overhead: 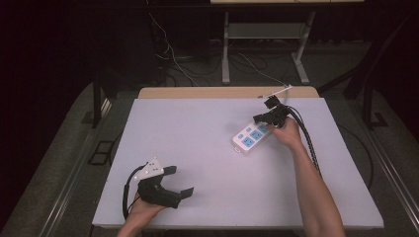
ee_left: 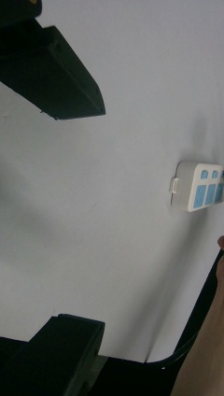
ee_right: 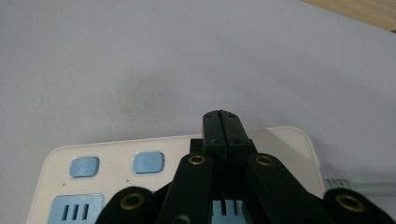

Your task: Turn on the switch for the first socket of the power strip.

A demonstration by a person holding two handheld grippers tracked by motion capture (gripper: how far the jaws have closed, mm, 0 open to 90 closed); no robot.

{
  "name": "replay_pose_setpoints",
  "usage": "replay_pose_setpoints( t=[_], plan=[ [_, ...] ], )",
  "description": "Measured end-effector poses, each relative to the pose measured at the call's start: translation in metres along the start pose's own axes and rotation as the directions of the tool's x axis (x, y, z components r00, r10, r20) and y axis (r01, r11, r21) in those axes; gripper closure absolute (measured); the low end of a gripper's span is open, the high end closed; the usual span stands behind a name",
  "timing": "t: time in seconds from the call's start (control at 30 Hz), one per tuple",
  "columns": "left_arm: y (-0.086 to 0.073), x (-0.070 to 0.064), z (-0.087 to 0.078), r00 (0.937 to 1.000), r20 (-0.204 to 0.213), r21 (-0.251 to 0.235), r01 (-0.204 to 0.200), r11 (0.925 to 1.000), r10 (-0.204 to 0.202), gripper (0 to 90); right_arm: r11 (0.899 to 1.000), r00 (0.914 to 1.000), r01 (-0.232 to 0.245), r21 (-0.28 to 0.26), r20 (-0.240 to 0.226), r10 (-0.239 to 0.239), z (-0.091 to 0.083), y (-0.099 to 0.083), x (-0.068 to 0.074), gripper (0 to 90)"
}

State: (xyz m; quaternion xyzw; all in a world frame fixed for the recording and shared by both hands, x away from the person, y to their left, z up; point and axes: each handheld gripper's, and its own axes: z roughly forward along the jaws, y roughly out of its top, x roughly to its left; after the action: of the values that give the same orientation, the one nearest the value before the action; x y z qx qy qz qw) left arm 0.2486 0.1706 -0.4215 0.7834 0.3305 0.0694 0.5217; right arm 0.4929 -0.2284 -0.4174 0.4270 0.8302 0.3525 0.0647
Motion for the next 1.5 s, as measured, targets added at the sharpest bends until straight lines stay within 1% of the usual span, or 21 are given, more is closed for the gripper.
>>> replay_pose_setpoints(
  t=[0.23, 0.4, 0.57, 0.63, 0.67, 0.7, 0.73, 0.77, 0.83, 0.87, 0.9, 0.93, 1.0, 1.03, 1.1, 1.13, 1.17, 1.23, 1.33, 1.4, 1.5],
  plan=[
    [0.000, 0.000, 0.000, 1.0000, 0.000, -0.002, 0.002, 1.0000, -0.002, 0.0, 1.000, 0.9999, 0.010, 0.019, 0.009, -0.010, -0.002, 0.001, 0.006, 90.0],
    [0.000, -0.002, 0.000, 1.0000, 0.004, 0.001, -0.005, 1.0000, 0.005, 0.0, 1.000, 0.9998, 0.012, 0.012, 0.014, -0.012, -0.013, 0.003, 0.011, 90.0],
    [0.000, -0.003, 0.001, 0.9999, 0.009, 0.002, -0.007, 1.0000, 0.006, 0.0, 1.000, 0.9998, -0.003, 0.005, 0.018, 0.003, -0.026, 0.004, 0.014, 90.0],
    [0.000, -0.004, 0.001, 0.9999, 0.010, 0.003, -0.008, 1.0000, 0.008, 0.0, 1.000, 0.9998, -0.011, -0.006, 0.015, 0.011, -0.032, 0.005, 0.015, 90.0],
    [0.000, -0.004, 0.001, 0.9999, 0.011, 0.002, -0.008, 1.0000, 0.008, 0.0, 1.000, 0.9998, -0.016, -0.022, 0.013, 0.016, -0.039, 0.006, 0.017, 90.0],
    [0.000, -0.004, 0.001, 0.9999, 0.011, 0.002, -0.008, 1.0000, 0.008, 0.0, 1.000, 0.9998, -0.016, -0.022, 0.013, 0.016, -0.039, 0.006, 0.017, 90.0],
    [0.000, -0.004, 0.001, 0.9999, 0.011, 0.002, -0.007, 1.0000, 0.007, 0.0, 0.999, 0.9997, -0.015, -0.039, 0.018, 0.015, -0.048, 0.007, 0.019, 90.0],
    [0.000, -0.004, 0.001, 0.9999, 0.011, 0.003, -0.007, 1.0000, 0.007, 0.0, 0.999, 0.9997, -0.015, -0.039, 0.018, 0.015, -0.048, 0.007, 0.019, 90.0],
    [0.000, -0.004, 0.001, 0.9999, 0.011, 0.001, -0.006, 1.0000, 0.006, 0.0, 0.998, 0.9997, -0.021, -0.054, 0.016, 0.021, -0.060, 0.008, 0.021, 90.0],
    [0.000, -0.004, 0.001, 0.9999, 0.011, 0.001, -0.005, 1.0000, 0.005, 0.0, 0.998, 0.9997, -0.021, -0.054, 0.016, 0.021, -0.060, 0.008, 0.021, 90.0],
    [0.000, -0.004, 0.001, 0.9999, 0.011, 0.000, -0.005, 1.0000, 0.005, 0.0, 0.998, 0.9996, -0.020, -0.062, 0.017, 0.022, -0.070, 0.008, 0.024, 89.9],
    [0.000, -0.004, 0.001, 0.9999, 0.011, -0.001, -0.005, 1.0000, 0.005, 0.0, 0.998, 0.9996, -0.020, -0.062, 0.017, 0.022, -0.070, 0.008, 0.024, 89.9],
    [0.000, -0.005, 0.001, 0.9999, 0.010, -0.002, -0.004, 1.0000, 0.004, 0.0, 0.997, 0.9997, -0.018, -0.068, 0.018, 0.019, -0.079, 0.007, 0.026, 89.4],
    [0.000, -0.005, 0.001, 0.9999, 0.010, -0.003, -0.004, 1.0000, 0.004, 0.0, 0.996, 0.9995, -0.024, -0.080, 0.019, 0.026, -0.087, 0.006, 0.030, 85.2],
    [0.000, -0.005, 0.001, 0.9999, 0.011, -0.005, -0.003, 1.0000, 0.003, 0.0, 0.995, 0.9993, -0.033, -0.096, 0.016, 0.035, -0.094, 0.002, 0.034, 77.9],
    [0.000, -0.005, 0.001, 0.9999, 0.011, -0.005, -0.003, 1.0000, 0.003, 0.0, 0.994, 0.9991, -0.040, -0.106, 0.009, 0.041, -0.098, 0.000, 0.036, 74.2],
    [0.000, -0.005, 0.001, 0.9999, 0.011, -0.005, -0.002, 1.0000, 0.002, 0.0, 0.994, 0.9991, -0.040, -0.106, 0.009, 0.041, -0.098, 0.000, 0.036, 74.2],
    [0.000, -0.005, 0.001, 0.9999, 0.011, -0.006, -0.001, 1.0000, 0.001, 0.0, 0.992, 0.9989, -0.046, -0.120, 0.004, 0.047, -0.104, -0.004, 0.041, 66.4],
    [0.000, -0.005, 0.002, 1.0000, 0.010, -0.007, -0.001, 1.0000, 0.001, 0.0, 0.990, 0.9992, -0.038, -0.134, 0.009, 0.039, -0.111, -0.012, 0.049, 54.7],
    [0.000, -0.005, 0.002, 1.0000, 0.009, -0.007, 0.000, 1.0000, 0.000, 0.0, 0.991, 0.9989, -0.045, -0.126, 0.009, 0.047, -0.114, -0.018, 0.053, 44.9],
    [0.000, -0.005, 0.002, 1.0000, 0.007, -0.009, 0.002, 1.0000, -0.002, 0.0, 0.990, 0.9976, -0.061, -0.128, 0.024, 0.065, -0.118, -0.026, 0.058, 26.3]
  ],
)
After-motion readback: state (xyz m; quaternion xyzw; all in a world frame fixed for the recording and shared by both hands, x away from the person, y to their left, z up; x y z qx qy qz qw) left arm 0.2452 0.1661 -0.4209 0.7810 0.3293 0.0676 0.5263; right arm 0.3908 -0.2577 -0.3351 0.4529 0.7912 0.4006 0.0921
